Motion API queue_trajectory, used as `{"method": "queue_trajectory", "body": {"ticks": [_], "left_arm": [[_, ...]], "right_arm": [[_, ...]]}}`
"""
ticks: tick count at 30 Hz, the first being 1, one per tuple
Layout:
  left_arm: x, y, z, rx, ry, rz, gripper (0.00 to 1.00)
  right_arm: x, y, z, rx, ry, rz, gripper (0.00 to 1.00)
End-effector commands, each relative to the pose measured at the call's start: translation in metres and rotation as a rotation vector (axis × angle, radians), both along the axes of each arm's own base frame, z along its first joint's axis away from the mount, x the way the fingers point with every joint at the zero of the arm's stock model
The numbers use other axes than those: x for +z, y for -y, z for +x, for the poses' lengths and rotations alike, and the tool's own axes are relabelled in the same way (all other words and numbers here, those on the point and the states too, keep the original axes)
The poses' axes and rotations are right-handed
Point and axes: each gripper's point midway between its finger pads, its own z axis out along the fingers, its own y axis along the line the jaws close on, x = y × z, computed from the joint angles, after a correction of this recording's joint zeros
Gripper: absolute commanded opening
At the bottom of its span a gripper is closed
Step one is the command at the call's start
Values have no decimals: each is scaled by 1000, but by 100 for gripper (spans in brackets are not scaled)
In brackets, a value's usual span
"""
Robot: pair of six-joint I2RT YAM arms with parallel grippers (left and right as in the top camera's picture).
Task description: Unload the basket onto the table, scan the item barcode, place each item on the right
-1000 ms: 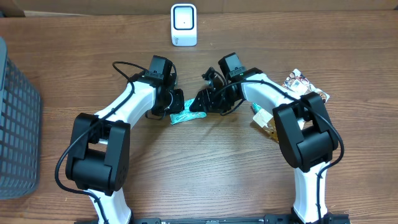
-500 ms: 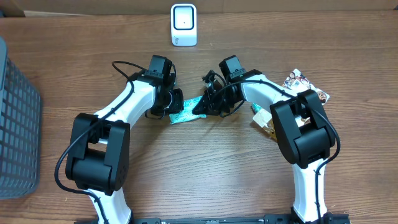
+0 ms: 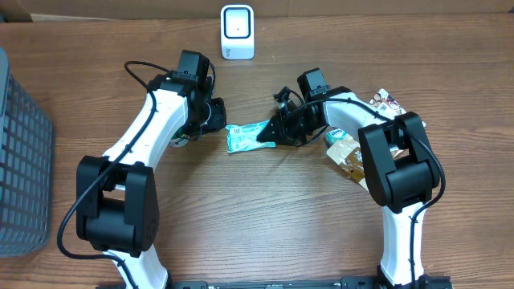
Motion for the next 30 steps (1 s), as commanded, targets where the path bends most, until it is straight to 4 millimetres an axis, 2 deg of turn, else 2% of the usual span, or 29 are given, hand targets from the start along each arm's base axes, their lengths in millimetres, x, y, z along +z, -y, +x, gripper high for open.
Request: {"method": "queue_trajectory", "body": {"ticks": [1,4,8,13,17,23,26,28,30], "left_arm": [[12,-1,3,16,24,-8,4],[12,-1,3,16,23,-7,4],[12,1,3,14,21,-15,4],[12,3,2,11,19,-25,5],[12,3,3,11,22,-26,4],[13,1,4,15,24,-25,4],[25,-3,6,-2,45,-21,4],[43,-8,9,-9,70,-18,4],[70,-18,12,-2,102,-17,4]], "right_arm": [[-6,-1,-3,18,12,-14,54],[-10,4,5,6,45,-51,60],[-9,14,19,-21,82,-81,57],[-12,7,13,-4,82,-81,43],[-16,-1,10,4,93,-107,36],[-12,-5,13,-18,81,-83,13],[-6,-6,12,2,85,-40,6],[3,-8,11,30,95,21,4],[13,-6,12,27,96,55,4]]}}
